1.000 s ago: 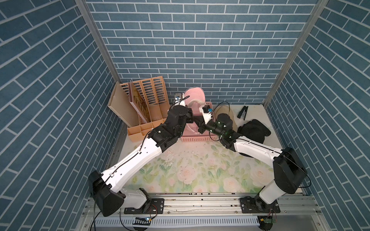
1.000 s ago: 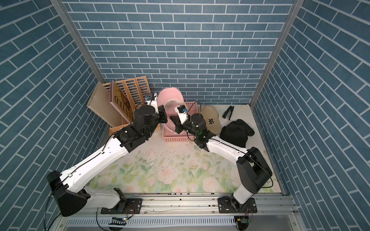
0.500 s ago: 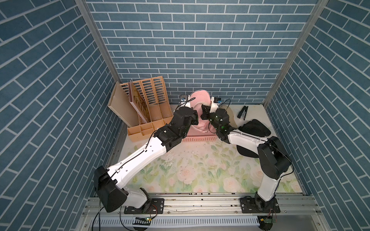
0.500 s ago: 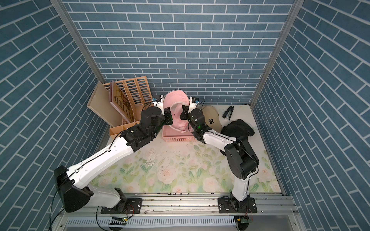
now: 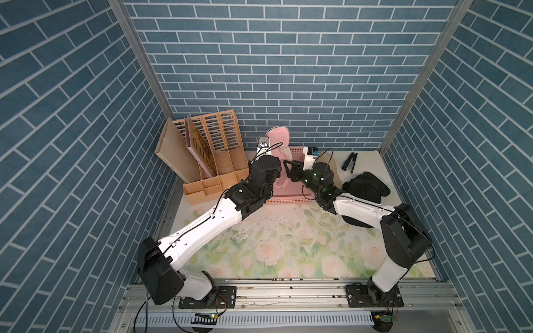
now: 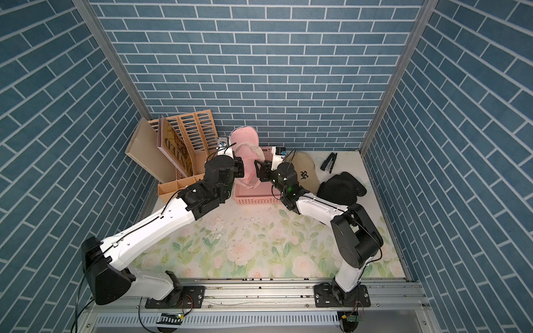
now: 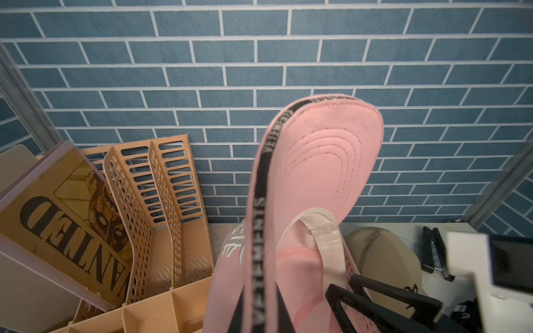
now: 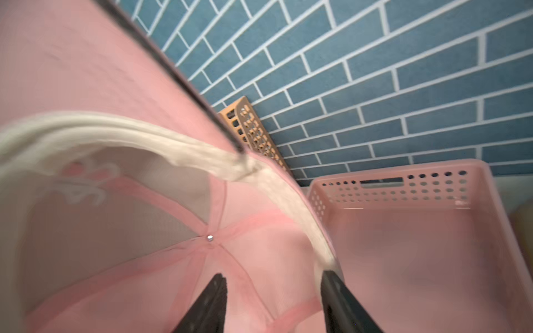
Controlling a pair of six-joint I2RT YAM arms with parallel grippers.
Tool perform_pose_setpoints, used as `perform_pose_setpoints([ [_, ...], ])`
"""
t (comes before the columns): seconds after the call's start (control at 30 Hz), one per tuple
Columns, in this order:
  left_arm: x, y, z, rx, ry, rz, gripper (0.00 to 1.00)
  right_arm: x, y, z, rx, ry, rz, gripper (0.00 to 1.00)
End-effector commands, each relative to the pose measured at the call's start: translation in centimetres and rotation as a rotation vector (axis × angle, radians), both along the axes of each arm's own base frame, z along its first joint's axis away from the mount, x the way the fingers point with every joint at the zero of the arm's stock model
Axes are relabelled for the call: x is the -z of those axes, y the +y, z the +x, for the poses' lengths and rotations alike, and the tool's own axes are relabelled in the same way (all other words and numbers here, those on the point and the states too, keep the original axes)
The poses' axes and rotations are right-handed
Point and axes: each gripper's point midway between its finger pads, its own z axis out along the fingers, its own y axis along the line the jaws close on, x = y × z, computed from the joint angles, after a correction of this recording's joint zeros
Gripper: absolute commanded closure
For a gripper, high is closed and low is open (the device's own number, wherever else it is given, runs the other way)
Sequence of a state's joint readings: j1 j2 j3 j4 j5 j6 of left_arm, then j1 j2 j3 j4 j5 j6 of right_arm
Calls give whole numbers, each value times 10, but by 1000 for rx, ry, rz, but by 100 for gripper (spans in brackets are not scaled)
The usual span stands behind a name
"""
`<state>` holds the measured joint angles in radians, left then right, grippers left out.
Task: Turn the baseball cap inside out
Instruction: Turn over the baseball cap.
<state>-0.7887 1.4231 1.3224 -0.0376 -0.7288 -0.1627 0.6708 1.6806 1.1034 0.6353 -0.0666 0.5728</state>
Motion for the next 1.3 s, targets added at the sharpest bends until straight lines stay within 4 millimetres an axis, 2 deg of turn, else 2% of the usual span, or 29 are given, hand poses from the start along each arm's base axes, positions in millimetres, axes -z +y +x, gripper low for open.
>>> perform_pose_setpoints([
  [0.0, -4, 10, -1, -63, -59, 49, 100, -41, -7, -21, -47, -36, 85, 40],
  [0.2, 5, 28, -17, -120, -166, 245, 100, -35, -49, -30, 28, 103, 169, 34],
  [0.33, 1, 19, -24, -113, -237, 349, 100, -35, -48, -43, -19, 146, 154, 32],
  [0.47, -9, 8, -46, -135, -312, 466, 100, -53, -58, -52, -5, 128, 160, 30],
  [0.6, 3, 5, -55, -158, -324, 577, 100, -79, -59, -62, -38, 117, 215, 29],
  [0.77, 21, -1, -61, -196, -320, 687, 100, -85, -66, -71, -42, 151, 301, 29],
  [1.0, 31, -20, -68, -198, -376, 809, 100, -90, -45, -75, -133, 178, 359, 29],
  [1.13, 32, -27, -70, -164, -393, 820, 100, -85, -28, -74, -171, 204, 341, 29],
  [1.27, 43, -33, -71, -121, -400, 858, 100, -80, -18, -72, -195, 216, 338, 29],
])
